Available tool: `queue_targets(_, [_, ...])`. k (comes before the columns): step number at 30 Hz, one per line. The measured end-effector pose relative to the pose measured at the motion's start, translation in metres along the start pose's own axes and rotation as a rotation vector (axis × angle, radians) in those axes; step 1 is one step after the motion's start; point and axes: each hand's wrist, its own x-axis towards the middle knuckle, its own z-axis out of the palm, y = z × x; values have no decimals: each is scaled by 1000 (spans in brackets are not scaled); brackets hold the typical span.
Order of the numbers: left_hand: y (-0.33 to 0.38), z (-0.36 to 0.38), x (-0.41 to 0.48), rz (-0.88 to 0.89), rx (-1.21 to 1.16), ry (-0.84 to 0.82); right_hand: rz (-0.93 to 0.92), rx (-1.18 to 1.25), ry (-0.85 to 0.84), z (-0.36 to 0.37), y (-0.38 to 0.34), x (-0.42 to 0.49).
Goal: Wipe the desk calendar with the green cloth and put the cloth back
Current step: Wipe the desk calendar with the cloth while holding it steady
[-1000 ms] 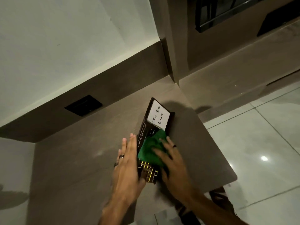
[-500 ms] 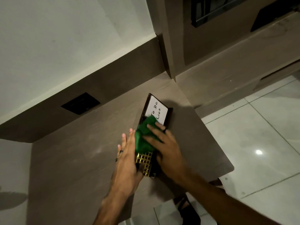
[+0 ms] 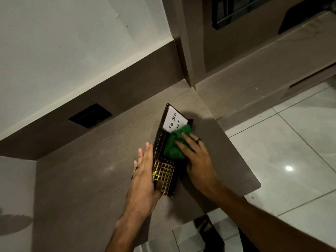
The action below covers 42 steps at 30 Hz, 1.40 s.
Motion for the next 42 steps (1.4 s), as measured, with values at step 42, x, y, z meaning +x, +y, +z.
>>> queue_targets(42, [-5, -2, 1, -5, -48, -23, -29, -345, 72, -2, 36, 39])
